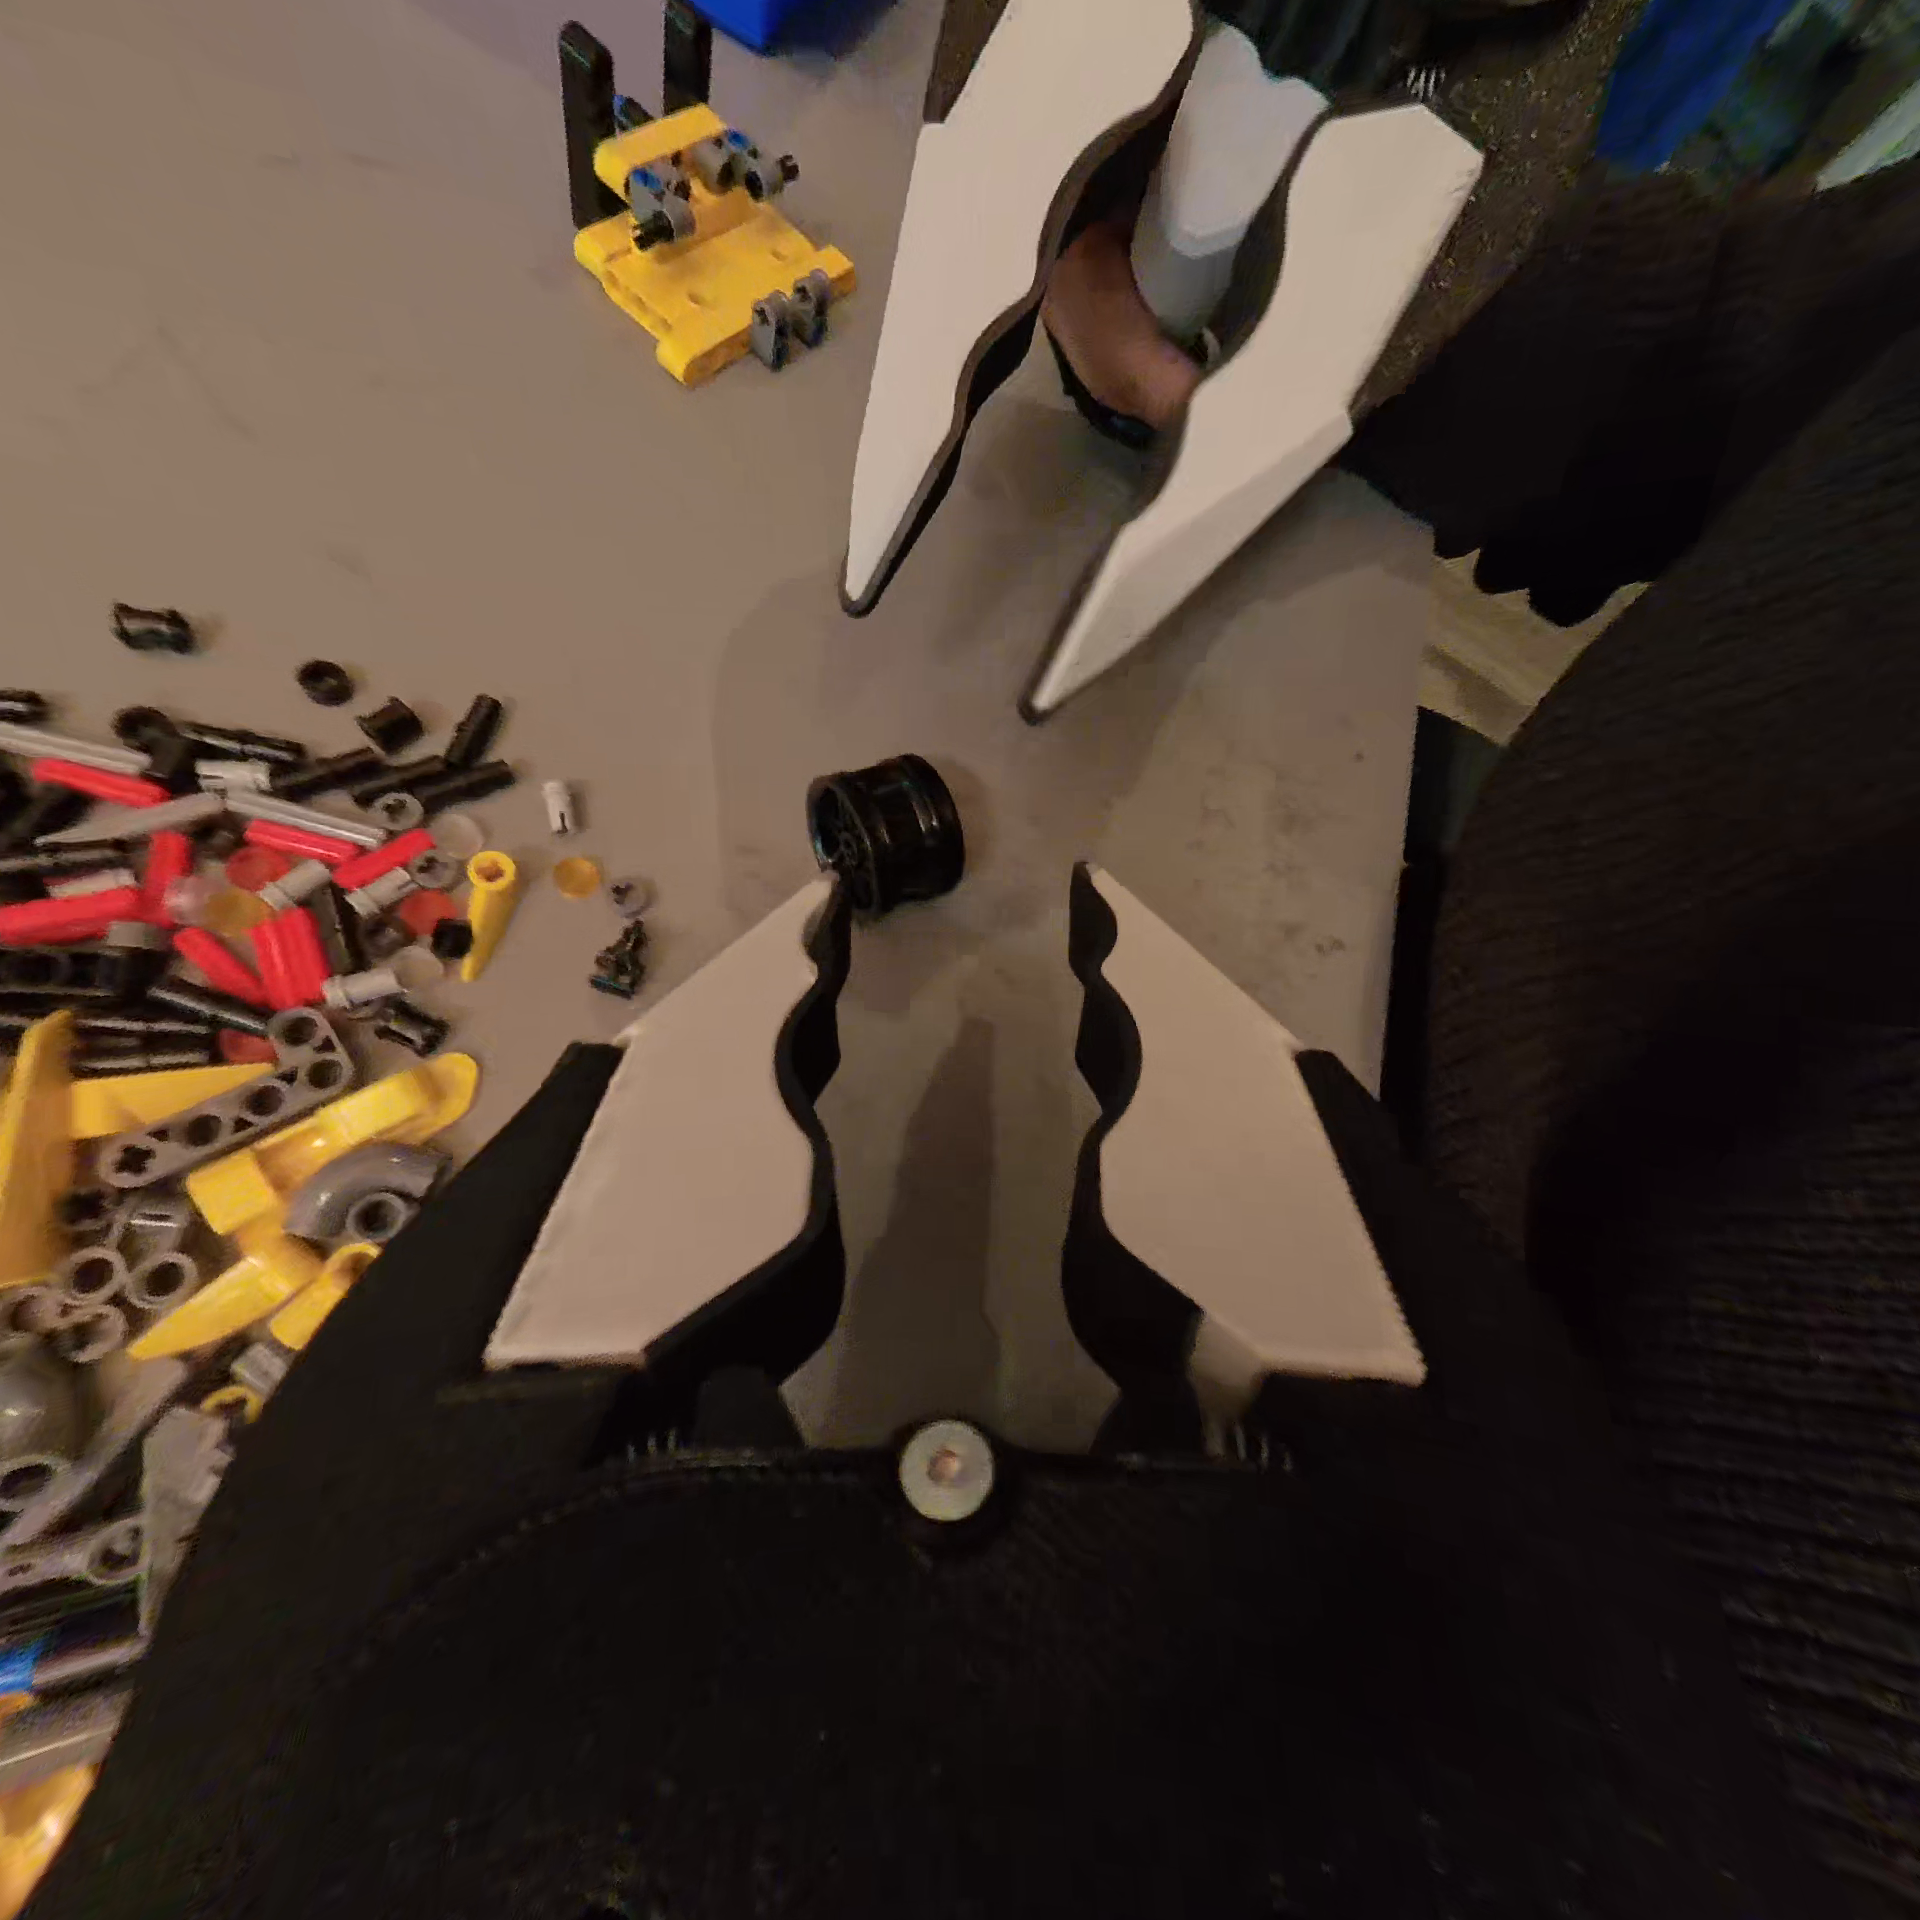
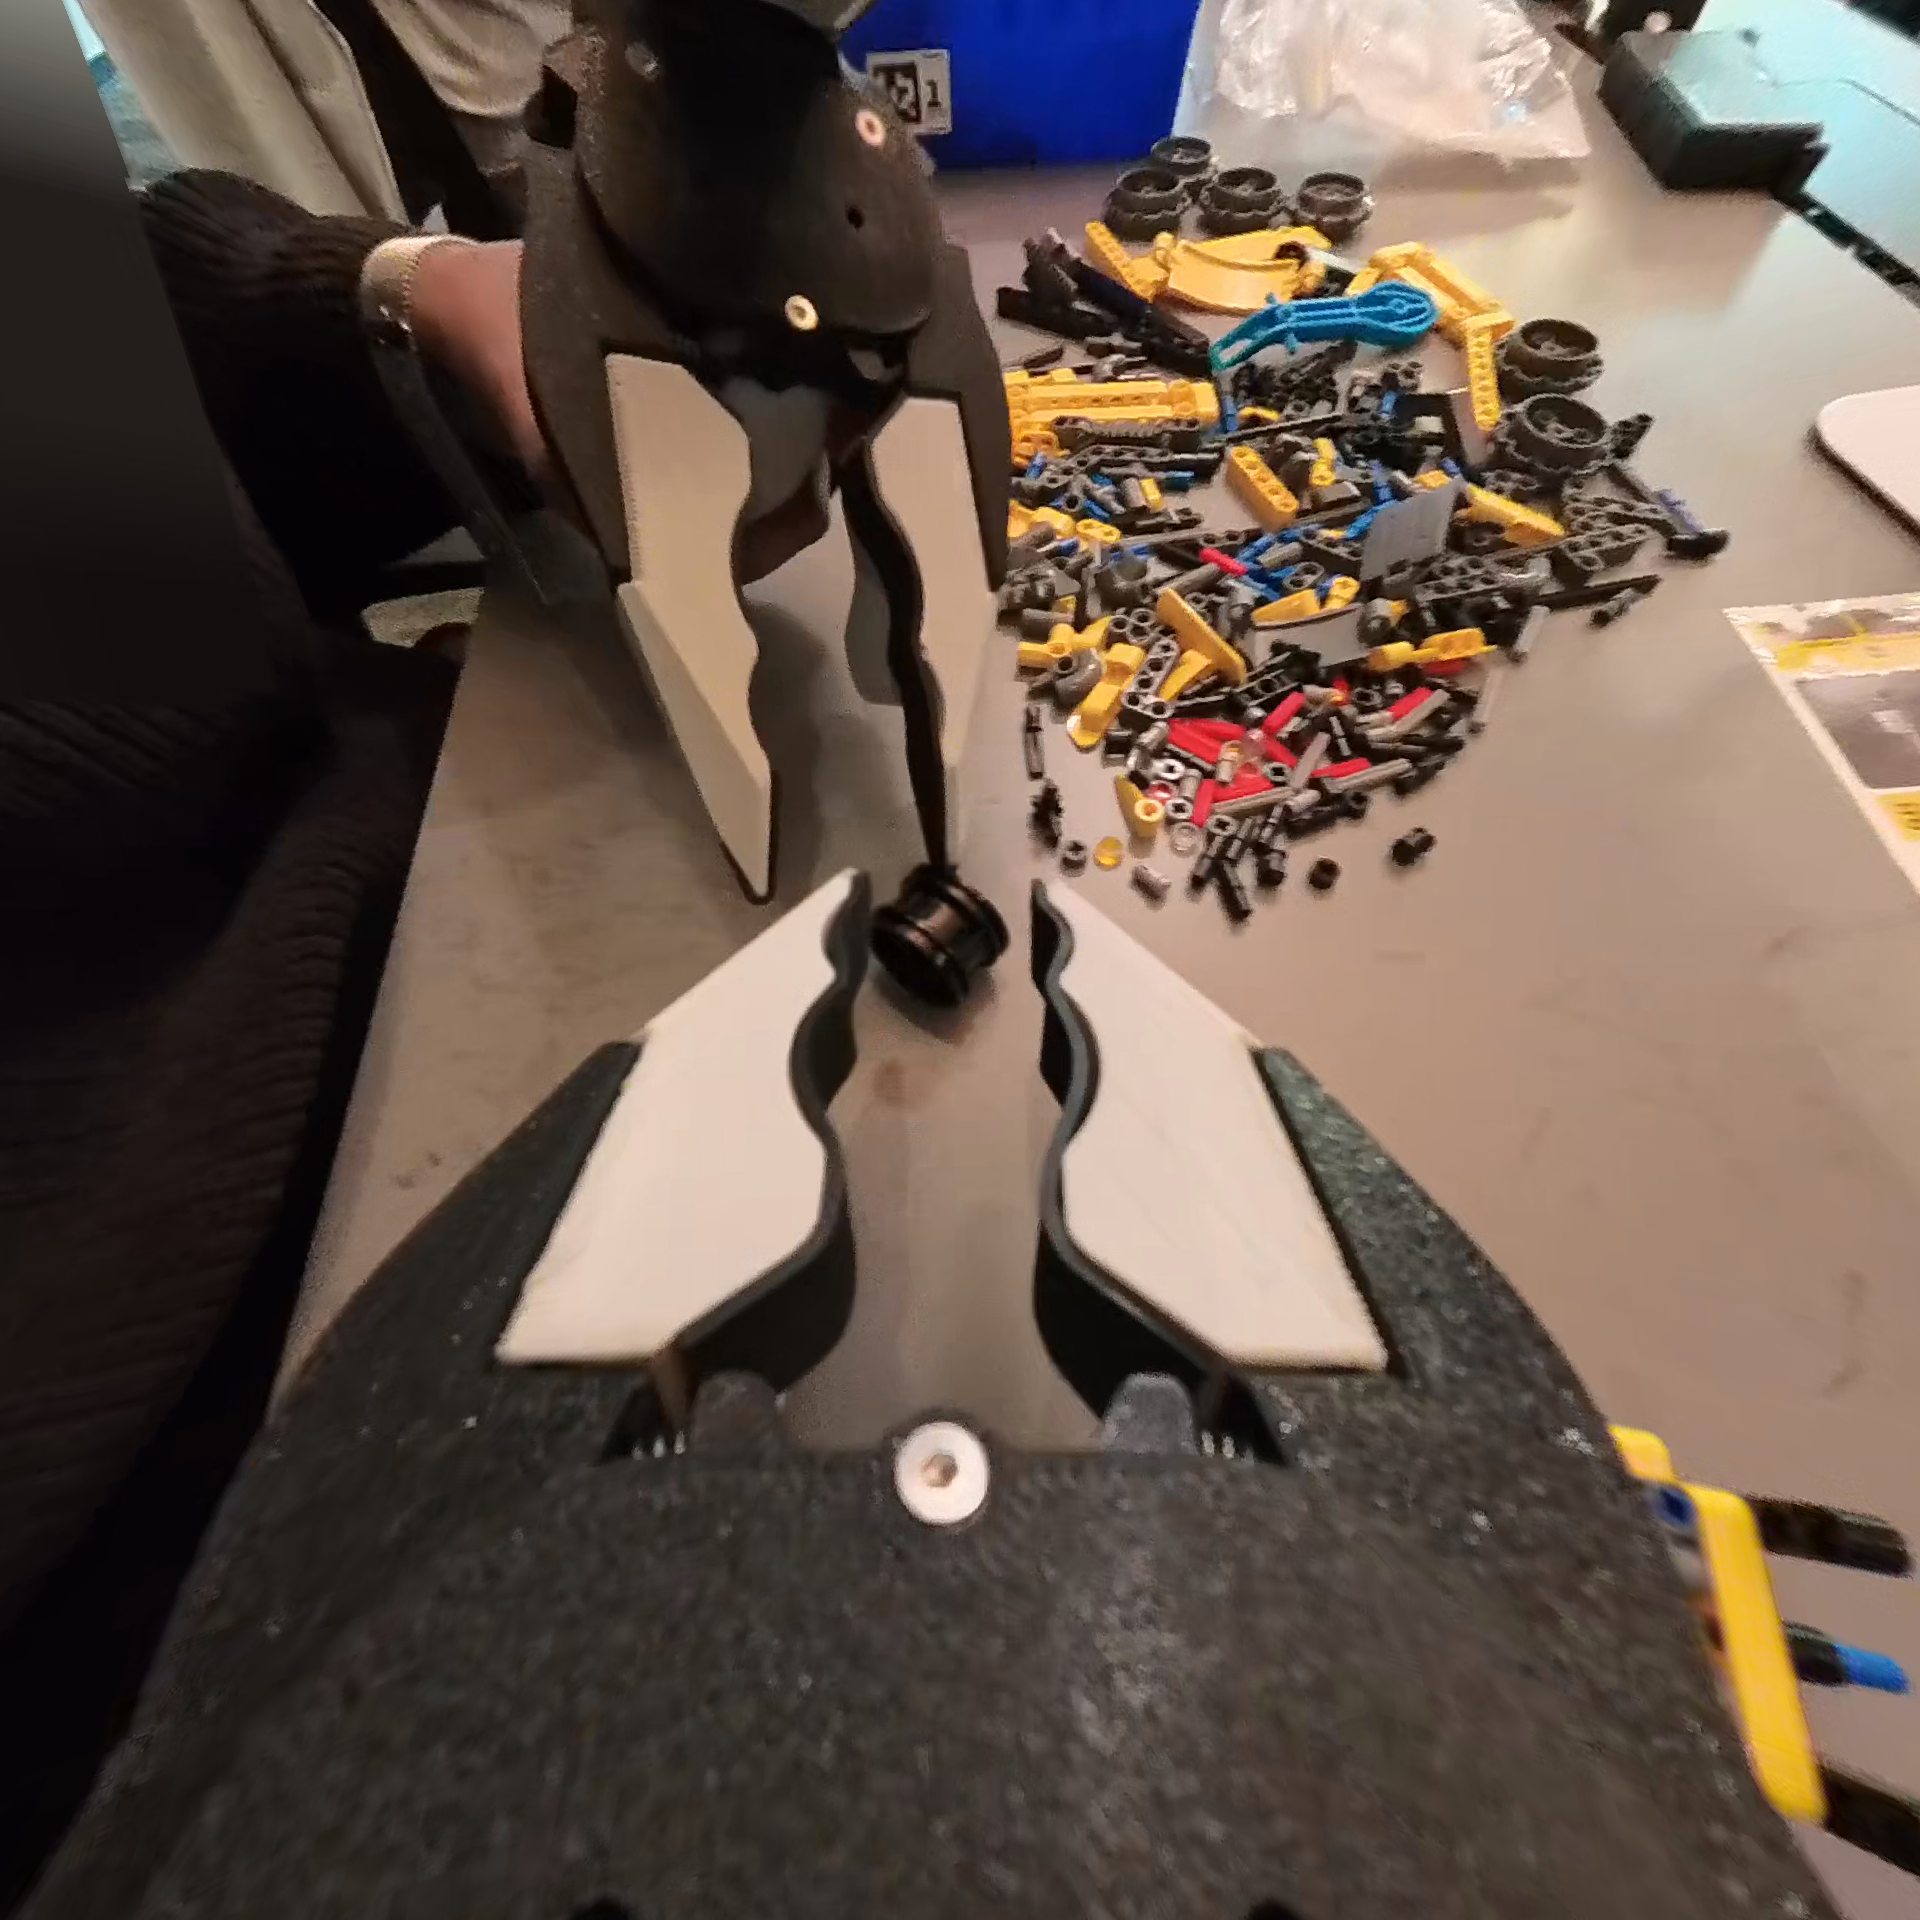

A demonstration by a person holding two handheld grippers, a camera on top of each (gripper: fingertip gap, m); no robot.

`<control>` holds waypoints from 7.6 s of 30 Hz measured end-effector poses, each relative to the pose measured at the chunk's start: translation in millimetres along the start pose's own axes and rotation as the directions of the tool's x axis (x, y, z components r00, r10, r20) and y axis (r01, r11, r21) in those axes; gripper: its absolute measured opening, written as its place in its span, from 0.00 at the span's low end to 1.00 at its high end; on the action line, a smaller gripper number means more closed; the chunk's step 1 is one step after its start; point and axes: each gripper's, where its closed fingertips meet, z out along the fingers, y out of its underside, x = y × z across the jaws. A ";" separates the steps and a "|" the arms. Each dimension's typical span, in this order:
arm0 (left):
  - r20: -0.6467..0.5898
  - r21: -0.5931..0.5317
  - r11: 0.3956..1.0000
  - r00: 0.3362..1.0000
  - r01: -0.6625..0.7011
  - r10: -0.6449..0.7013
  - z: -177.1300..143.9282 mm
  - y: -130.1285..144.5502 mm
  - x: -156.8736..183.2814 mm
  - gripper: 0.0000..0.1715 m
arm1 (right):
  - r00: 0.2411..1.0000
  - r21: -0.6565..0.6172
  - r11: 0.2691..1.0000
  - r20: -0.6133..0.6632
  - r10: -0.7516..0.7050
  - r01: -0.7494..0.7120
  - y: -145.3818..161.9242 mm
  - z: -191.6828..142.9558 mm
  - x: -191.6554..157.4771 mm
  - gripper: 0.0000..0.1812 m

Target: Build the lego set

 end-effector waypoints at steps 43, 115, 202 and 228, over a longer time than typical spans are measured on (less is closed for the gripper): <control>0.277 0.375 0.924 0.960 -0.074 -0.035 -53.9 -40.9 -37.5 0.17 | 0.987 0.123 0.991 -0.161 -0.028 0.049 -11.4 1.7 27.5 0.23; 0.307 0.159 0.967 0.941 -0.200 0.145 -60.6 22.4 -14.8 0.17 | 0.970 -0.053 0.969 -0.001 -0.241 0.241 -11.4 31.8 -6.0 0.02; -0.091 -0.031 0.952 0.950 -0.304 0.300 -11.8 27.3 23.2 0.17 | 0.977 -0.149 0.988 0.200 0.068 -0.039 28.8 21.7 -51.7 0.02; -0.169 -0.119 0.942 0.941 -0.315 0.293 1.5 38.5 26.3 0.17 | 0.932 -0.235 0.951 0.252 0.261 -0.203 36.7 27.9 -56.8 0.02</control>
